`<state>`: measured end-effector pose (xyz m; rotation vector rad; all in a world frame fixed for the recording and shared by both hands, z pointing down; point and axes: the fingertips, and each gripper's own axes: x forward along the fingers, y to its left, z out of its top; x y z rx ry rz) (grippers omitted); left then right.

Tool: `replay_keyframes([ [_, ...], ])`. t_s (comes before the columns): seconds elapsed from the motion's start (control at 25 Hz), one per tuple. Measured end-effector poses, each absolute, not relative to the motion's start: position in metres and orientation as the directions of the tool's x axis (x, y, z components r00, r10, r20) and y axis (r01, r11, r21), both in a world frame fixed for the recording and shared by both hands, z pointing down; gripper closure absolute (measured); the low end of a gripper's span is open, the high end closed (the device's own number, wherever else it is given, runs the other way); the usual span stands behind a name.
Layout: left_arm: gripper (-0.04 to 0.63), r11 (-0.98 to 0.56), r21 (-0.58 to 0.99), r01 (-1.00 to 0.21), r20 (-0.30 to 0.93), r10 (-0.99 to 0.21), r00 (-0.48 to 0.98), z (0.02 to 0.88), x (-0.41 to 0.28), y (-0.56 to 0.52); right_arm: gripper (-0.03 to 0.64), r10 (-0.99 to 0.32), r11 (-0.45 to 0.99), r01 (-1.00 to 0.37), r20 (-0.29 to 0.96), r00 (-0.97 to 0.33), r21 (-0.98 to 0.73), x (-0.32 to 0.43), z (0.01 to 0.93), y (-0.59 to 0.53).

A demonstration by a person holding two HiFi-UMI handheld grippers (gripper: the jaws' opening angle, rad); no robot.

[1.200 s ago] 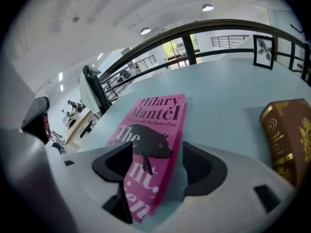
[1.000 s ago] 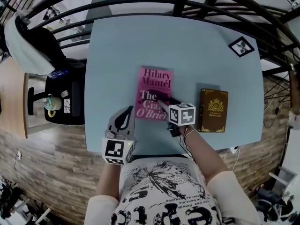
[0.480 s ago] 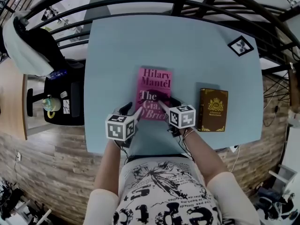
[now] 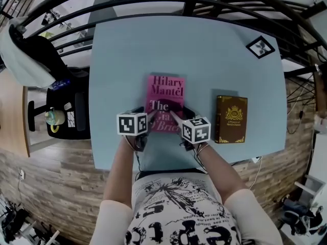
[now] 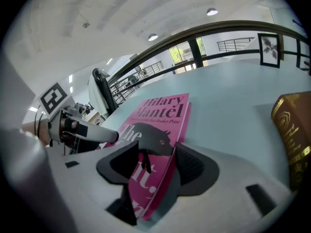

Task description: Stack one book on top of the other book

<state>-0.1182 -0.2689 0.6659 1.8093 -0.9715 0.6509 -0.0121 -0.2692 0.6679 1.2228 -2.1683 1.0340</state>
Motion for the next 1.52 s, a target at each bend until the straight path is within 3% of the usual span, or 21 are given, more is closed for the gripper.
replay_keyframes([
  [0.2, 0.341, -0.202, 0.535, -0.820, 0.757, -0.316, 0.572, 0.675, -0.114, -0.265, 0.388, -0.529, 0.329, -0.866, 0.686, -0.500, -0.377, -0.013, 0.667, -0.269],
  [0.52, 0.344, -0.275, 0.490, -0.827, 0.768, -0.313, 0.559, 0.671, -0.112, -0.259, 0.400, -0.522, 0.229, -0.913, 0.749, -0.409, -0.338, -0.011, 0.663, -0.258],
  [1.0, 0.348, -0.345, 0.472, -0.811, 0.740, -0.345, 0.578, 0.625, -0.110, -0.238, 0.416, -0.609, 0.230, -0.951, 0.731, -0.308, -0.209, -0.010, 0.606, -0.238],
  [1.52, 0.350, -0.403, 0.390, -0.828, 0.712, -0.438, 0.549, 0.569, -0.015, -0.227, 0.422, -0.648, 0.172, -0.956, 0.703, -0.293, -0.239, 0.092, 0.562, -0.219],
])
